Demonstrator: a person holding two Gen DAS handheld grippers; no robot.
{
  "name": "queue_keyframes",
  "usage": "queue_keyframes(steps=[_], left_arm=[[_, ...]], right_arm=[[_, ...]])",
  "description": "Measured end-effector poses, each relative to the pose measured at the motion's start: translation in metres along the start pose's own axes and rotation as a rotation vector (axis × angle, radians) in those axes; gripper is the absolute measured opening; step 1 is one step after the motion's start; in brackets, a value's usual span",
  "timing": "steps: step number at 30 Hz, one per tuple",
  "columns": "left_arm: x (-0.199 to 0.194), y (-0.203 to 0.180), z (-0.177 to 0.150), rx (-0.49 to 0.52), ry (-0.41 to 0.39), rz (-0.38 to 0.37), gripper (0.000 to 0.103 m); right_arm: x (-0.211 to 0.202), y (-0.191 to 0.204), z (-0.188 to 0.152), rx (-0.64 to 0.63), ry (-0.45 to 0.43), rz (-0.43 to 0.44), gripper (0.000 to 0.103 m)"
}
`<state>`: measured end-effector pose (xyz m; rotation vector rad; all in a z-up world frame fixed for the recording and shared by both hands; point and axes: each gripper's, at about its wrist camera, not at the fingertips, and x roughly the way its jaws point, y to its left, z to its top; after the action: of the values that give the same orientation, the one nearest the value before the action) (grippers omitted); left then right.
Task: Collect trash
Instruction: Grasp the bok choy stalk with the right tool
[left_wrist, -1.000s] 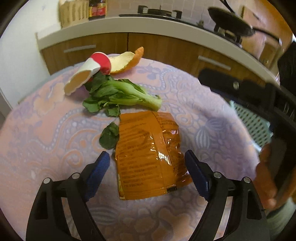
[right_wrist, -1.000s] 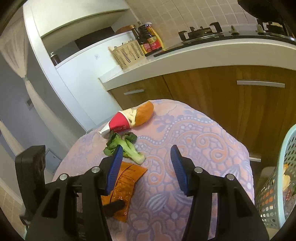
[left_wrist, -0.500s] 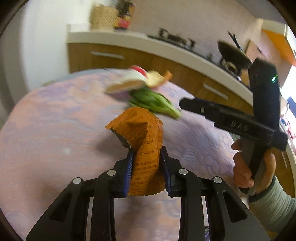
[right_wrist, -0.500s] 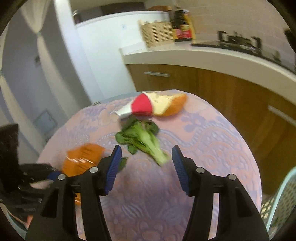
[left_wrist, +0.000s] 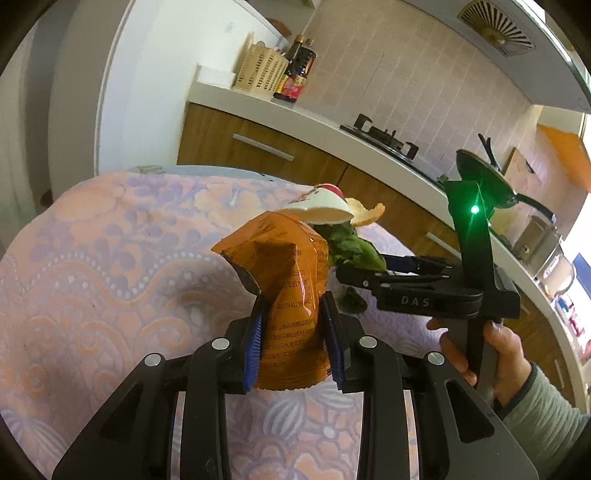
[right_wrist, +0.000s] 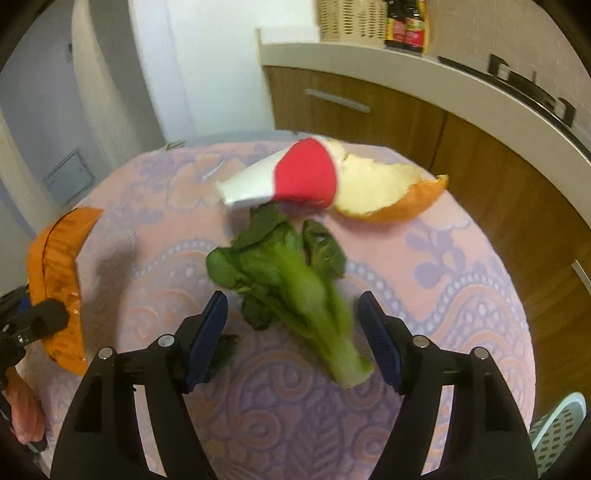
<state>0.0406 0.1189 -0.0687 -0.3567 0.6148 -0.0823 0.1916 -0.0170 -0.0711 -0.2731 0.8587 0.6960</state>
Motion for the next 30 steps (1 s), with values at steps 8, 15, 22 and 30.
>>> queue_keyframes(steps=[8, 15, 22, 30], left_arm=[[-0.004, 0.005, 0.0, -0.014, -0.015, 0.003, 0.029], [-0.005, 0.004, -0.001, -0.008, -0.015, 0.009, 0.029], [-0.005, -0.003, 0.0, 0.02, -0.016, 0.017, 0.029], [-0.02, -0.048, 0.014, 0.115, -0.031, -0.032, 0.029]], right_arm=[[-0.02, 0.012, -0.015, -0.053, -0.062, -0.031, 0.022], [-0.06, 0.011, -0.05, -0.015, -0.1, 0.026, 0.019], [-0.125, -0.01, -0.097, 0.068, -0.193, 0.011, 0.019], [-0.178, -0.053, -0.135, 0.17, -0.278, -0.076, 0.019]])
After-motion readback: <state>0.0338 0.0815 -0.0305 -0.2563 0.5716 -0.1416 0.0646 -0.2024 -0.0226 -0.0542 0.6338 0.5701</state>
